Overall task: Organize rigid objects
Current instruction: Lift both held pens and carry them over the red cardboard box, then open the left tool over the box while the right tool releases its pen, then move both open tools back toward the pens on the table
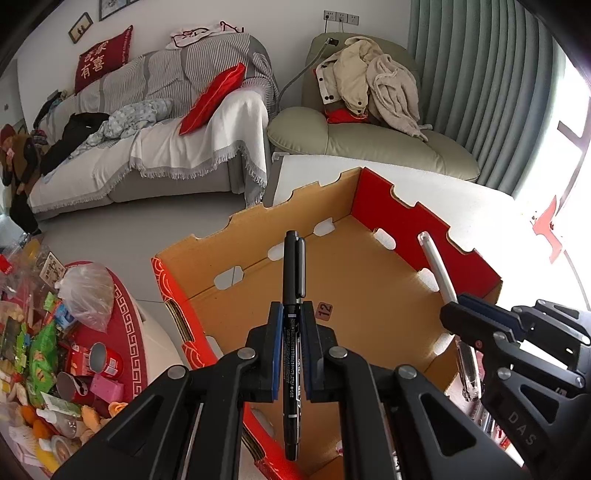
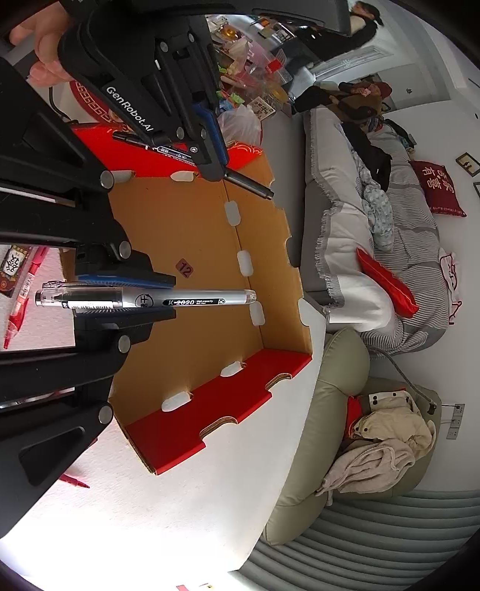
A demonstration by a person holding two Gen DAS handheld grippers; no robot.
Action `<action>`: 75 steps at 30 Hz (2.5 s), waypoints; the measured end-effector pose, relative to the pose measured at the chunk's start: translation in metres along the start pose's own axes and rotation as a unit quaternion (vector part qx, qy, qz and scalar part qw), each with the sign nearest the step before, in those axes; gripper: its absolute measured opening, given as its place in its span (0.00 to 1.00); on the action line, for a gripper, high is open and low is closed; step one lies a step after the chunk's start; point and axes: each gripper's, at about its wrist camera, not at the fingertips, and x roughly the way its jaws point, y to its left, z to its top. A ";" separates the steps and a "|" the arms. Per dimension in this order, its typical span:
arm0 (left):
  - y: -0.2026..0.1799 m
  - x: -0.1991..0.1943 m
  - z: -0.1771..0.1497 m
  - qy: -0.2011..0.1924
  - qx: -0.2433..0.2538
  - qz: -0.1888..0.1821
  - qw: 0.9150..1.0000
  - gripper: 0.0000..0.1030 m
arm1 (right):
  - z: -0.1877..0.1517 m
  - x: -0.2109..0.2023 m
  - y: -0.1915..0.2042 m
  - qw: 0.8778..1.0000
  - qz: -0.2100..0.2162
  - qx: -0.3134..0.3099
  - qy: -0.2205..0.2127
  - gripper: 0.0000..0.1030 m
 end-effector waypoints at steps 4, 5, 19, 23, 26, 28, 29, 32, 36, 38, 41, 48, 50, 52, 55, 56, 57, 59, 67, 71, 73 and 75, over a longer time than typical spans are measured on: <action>0.001 0.006 0.003 0.004 -0.001 0.000 1.000 0.09 | 0.001 0.006 0.000 1.000 -0.001 0.000 0.001 0.10; 0.001 0.007 0.002 0.004 -0.001 0.000 1.000 0.09 | 0.003 0.008 0.000 1.000 -0.002 0.001 0.001 0.10; 0.003 0.029 0.001 0.032 -0.002 0.002 0.999 0.10 | 0.004 0.028 0.001 1.000 -0.004 -0.008 0.016 0.11; 0.002 0.036 -0.003 0.040 -0.002 0.005 0.999 0.47 | 0.003 0.031 -0.003 1.000 -0.013 0.001 0.020 0.11; 0.000 0.032 -0.005 0.031 0.001 0.005 0.999 0.56 | 0.002 0.030 -0.006 1.000 -0.013 0.004 0.018 0.11; -0.001 0.026 -0.006 0.023 0.005 0.005 1.000 0.56 | 0.000 0.027 -0.007 1.000 -0.012 0.005 0.016 0.11; -0.002 0.024 -0.006 0.022 0.008 0.006 1.000 0.56 | -0.001 0.025 -0.008 1.000 -0.012 0.006 0.015 0.11; -0.005 0.017 -0.009 0.018 0.014 0.012 1.000 0.56 | -0.006 0.018 -0.010 1.000 -0.012 0.014 0.012 0.11; -0.008 0.005 -0.015 0.014 0.010 0.008 1.000 0.56 | -0.017 0.004 -0.015 0.999 -0.013 0.028 0.006 0.11; -0.011 -0.006 -0.021 0.014 0.011 -0.005 1.000 0.62 | -0.026 -0.007 -0.018 0.999 -0.015 0.037 0.002 0.11; -0.018 -0.025 -0.033 0.010 0.028 -0.019 0.999 0.78 | -0.047 -0.031 -0.024 0.998 -0.021 0.052 -0.010 0.11; -0.068 -0.077 -0.089 -0.005 0.127 -0.089 0.988 0.78 | -0.115 -0.072 -0.043 0.996 -0.039 0.083 0.002 0.11; -0.082 -0.083 -0.104 -0.001 0.152 -0.106 0.983 0.78 | -0.137 -0.081 -0.051 0.994 -0.047 0.095 0.011 0.11; -0.095 -0.081 -0.122 0.010 0.174 -0.118 0.978 0.78 | -0.159 -0.087 -0.059 0.993 -0.050 0.108 0.024 0.11; -0.104 -0.072 -0.141 0.033 0.182 -0.122 0.975 0.78 | -0.188 -0.095 -0.071 0.990 -0.065 0.121 0.041 0.11; -0.106 -0.069 -0.145 0.038 0.181 -0.124 0.975 0.78 | -0.197 -0.098 -0.075 0.989 -0.068 0.127 0.046 0.11; -0.109 -0.066 -0.150 0.044 0.179 -0.125 0.975 0.78 | -0.206 -0.100 -0.079 0.987 -0.070 0.133 0.051 0.11; -0.115 -0.059 -0.158 0.053 0.175 -0.122 0.976 0.78 | -0.223 -0.102 -0.089 0.984 -0.074 0.151 0.064 0.16; -0.131 -0.045 -0.173 0.059 0.175 -0.122 0.975 0.78 | -0.245 -0.113 -0.110 0.979 -0.081 0.182 0.035 0.55; -0.133 -0.043 -0.168 0.058 0.170 -0.138 0.974 0.78 | -0.242 -0.115 -0.120 0.979 -0.089 0.183 0.024 0.55; -0.140 -0.042 -0.161 0.052 0.181 -0.147 0.971 0.78 | -0.241 -0.111 -0.128 0.978 -0.093 0.187 0.026 0.55; -0.147 -0.040 -0.154 0.046 0.189 -0.152 0.969 0.78 | -0.238 -0.105 -0.135 0.977 -0.096 0.190 0.028 0.55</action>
